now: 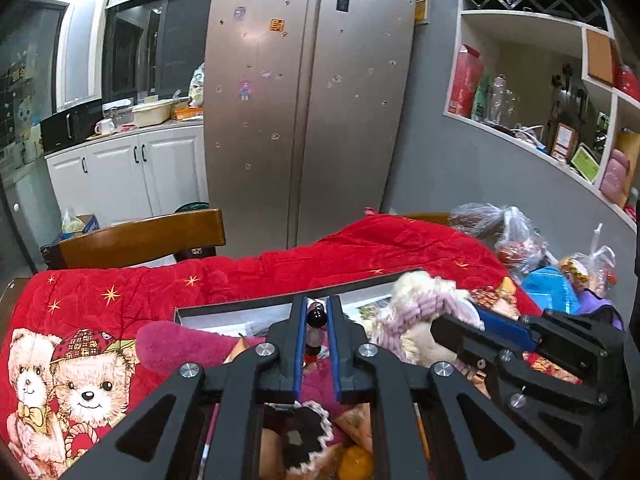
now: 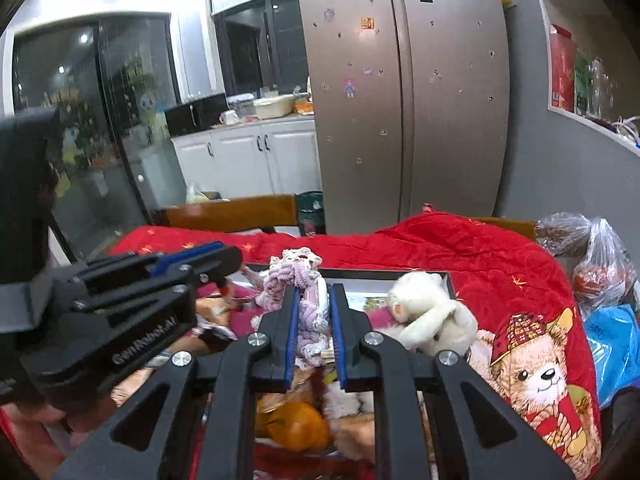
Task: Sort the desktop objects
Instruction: 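Carry the bracelet with the left gripper while the right lowers the scrunchie into the tray, then open the left gripper over the tray while the right releases the scrunchie, then withdraw both grippers from the tray toward the loose items, then grasp the brown fuzzy stick with the left gripper, then grasp the white crocheted scrunchie with the right gripper while the left holds the stick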
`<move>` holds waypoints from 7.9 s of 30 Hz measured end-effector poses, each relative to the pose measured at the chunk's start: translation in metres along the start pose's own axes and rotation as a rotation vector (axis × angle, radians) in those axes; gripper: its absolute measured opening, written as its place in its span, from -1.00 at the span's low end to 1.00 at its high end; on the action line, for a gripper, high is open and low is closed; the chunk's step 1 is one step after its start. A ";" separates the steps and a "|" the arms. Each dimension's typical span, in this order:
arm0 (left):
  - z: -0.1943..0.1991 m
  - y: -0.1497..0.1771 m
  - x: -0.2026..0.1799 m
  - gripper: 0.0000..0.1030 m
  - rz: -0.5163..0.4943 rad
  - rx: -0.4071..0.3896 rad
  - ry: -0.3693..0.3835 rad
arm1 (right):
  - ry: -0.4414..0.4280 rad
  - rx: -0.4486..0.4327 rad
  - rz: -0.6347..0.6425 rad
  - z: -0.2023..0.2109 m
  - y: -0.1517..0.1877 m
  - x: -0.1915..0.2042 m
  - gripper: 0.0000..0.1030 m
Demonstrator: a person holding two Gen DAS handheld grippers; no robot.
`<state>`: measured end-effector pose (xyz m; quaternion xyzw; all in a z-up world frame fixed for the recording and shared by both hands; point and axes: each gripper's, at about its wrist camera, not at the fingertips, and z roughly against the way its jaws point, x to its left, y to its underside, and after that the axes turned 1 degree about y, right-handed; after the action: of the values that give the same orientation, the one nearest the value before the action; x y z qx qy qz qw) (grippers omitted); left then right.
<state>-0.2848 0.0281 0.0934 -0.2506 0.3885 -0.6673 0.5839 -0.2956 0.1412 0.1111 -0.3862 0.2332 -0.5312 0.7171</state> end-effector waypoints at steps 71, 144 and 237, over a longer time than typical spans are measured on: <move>0.090 -0.024 0.011 1.00 0.037 -0.206 -0.107 | -0.032 -0.175 -0.219 0.069 -0.025 -0.038 1.00; 0.081 0.166 -0.039 1.00 -0.148 0.169 -0.013 | 0.025 0.128 -0.199 0.101 0.166 -0.037 1.00; 0.070 0.179 -0.017 -0.20 0.030 0.246 0.233 | -0.080 0.149 -0.239 0.086 0.180 -0.025 -0.78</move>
<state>-0.1216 0.0258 -0.0093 -0.0923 0.3728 -0.7254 0.5712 -0.1350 0.2156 0.0157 -0.3775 0.1168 -0.6128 0.6843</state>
